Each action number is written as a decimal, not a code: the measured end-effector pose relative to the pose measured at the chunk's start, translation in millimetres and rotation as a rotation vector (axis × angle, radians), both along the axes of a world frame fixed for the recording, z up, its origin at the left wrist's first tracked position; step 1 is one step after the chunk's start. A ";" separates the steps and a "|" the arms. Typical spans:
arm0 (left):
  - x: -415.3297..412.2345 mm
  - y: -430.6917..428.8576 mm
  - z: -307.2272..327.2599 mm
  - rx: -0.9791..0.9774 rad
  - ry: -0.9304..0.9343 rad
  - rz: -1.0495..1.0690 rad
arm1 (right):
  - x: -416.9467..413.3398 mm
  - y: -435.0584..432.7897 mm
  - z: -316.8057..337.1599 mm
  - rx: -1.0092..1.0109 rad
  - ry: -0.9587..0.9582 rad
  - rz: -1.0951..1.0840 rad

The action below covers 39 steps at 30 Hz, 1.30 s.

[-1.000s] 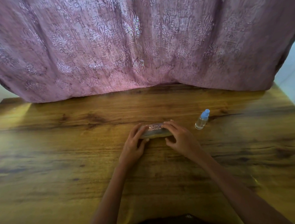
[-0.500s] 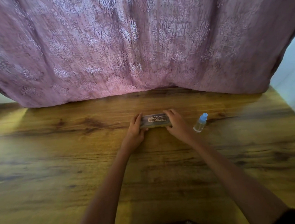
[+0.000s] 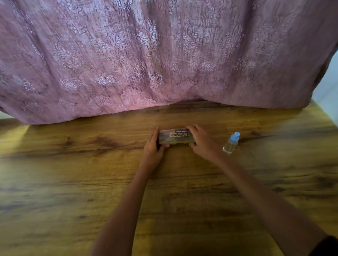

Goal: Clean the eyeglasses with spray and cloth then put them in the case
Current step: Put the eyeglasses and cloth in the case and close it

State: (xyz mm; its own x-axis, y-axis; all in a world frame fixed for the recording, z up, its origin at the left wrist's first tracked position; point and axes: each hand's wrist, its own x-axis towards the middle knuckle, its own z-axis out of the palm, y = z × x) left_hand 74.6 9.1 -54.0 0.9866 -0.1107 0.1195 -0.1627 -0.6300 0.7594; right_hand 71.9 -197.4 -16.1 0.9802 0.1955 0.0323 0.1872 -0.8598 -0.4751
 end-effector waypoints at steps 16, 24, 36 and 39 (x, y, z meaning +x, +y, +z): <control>-2.1 -1.5 -4.7 0.058 -0.062 0.003 | -43.8 -58.5 51.8 0.156 -0.421 -0.290; -2.2 -1.9 -5.3 0.074 -0.059 0.005 | -70.1 -69.4 0.6 0.533 -0.148 -0.568; -4.7 -1.6 -3.7 0.085 -0.042 0.009 | -71.1 -66.7 -23.3 0.434 -0.099 -0.619; -5.0 -1.4 -2.9 0.085 -0.041 0.004 | -59.3 -60.1 -19.9 0.428 -0.118 -0.559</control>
State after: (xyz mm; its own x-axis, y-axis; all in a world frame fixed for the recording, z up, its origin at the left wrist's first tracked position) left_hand 69.6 7.7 -56.9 0.9815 -0.1185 0.1506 -0.1903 -0.6924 0.6959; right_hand 12.6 -257.5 -36.0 0.9152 -0.3887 0.1059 -0.1560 -0.5843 -0.7964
